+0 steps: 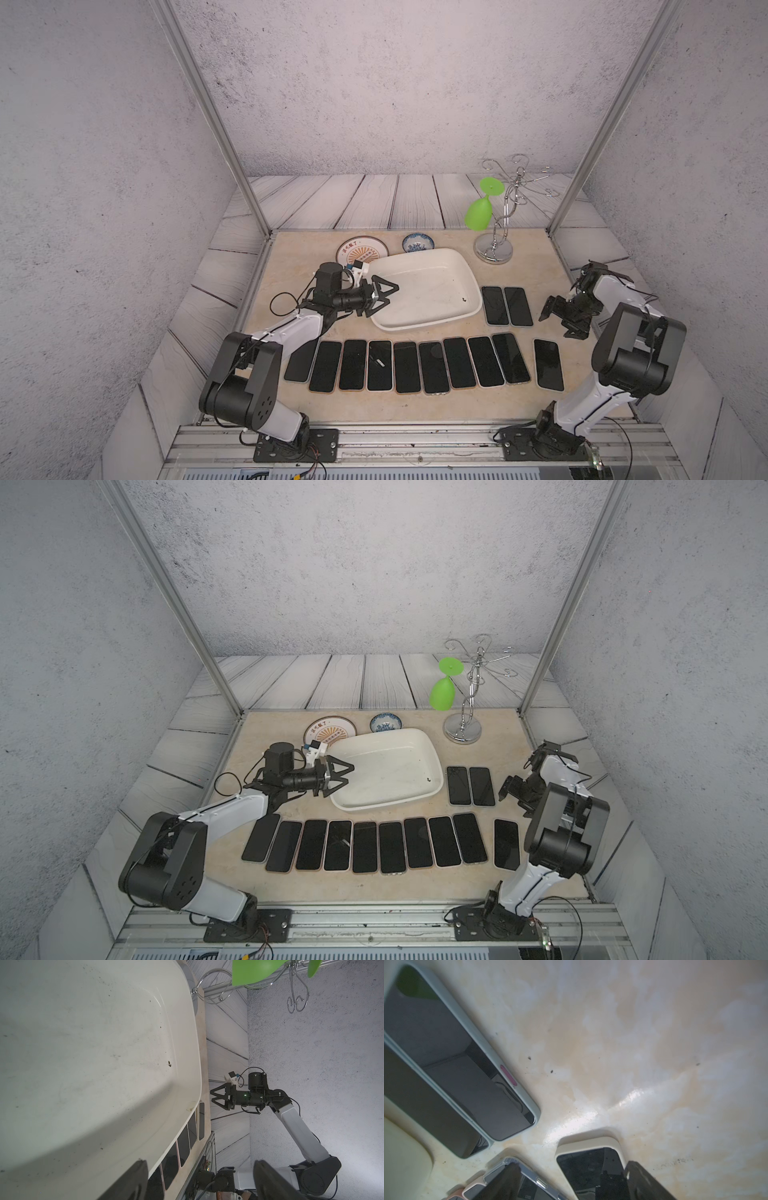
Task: Take the phone out of the storage box
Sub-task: Place the phone at the center of the board.
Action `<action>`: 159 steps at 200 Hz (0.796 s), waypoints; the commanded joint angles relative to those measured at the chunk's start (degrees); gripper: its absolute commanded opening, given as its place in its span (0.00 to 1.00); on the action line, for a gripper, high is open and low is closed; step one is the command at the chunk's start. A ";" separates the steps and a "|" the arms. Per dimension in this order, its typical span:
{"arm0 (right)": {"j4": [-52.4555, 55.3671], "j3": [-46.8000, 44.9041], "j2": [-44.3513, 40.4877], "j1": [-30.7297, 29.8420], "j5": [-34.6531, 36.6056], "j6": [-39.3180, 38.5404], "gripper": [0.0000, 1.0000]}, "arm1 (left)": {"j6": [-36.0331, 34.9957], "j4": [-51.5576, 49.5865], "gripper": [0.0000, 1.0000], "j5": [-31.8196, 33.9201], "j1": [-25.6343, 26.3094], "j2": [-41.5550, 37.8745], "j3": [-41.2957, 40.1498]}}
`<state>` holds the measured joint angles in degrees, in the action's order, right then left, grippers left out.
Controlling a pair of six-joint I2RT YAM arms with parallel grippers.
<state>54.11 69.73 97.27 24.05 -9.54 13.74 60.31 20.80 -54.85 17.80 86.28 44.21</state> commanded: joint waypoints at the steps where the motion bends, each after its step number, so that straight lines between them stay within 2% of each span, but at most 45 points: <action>1: 1.94 -2.99 -4.13 0.77 1.05 4.03 0.84 | -0.39 0.13 0.85 -1.80 0.13 -0.76 1.16; 26: -2.47 -12.97 -11.44 1.66 4.12 10.96 0.80 | -0.12 0.24 0.85 -1.75 0.21 -0.93 0.89; 56: -0.89 -14.39 -7.07 3.97 4.15 12.18 0.78 | 1.03 0.95 0.85 -2.19 0.30 -0.71 0.58; 101: -8.54 -22.04 -5.51 6.87 -0.36 15.57 0.77 | 1.47 1.27 0.85 -2.64 0.43 -0.37 0.27; 159: -13.40 -24.11 -5.43 6.71 -9.43 15.47 0.62 | 2.53 2.84 0.85 -2.78 0.39 0.73 0.09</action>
<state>46.22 48.14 89.76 31.51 -12.69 27.66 61.08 22.11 -55.31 17.80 86.37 44.21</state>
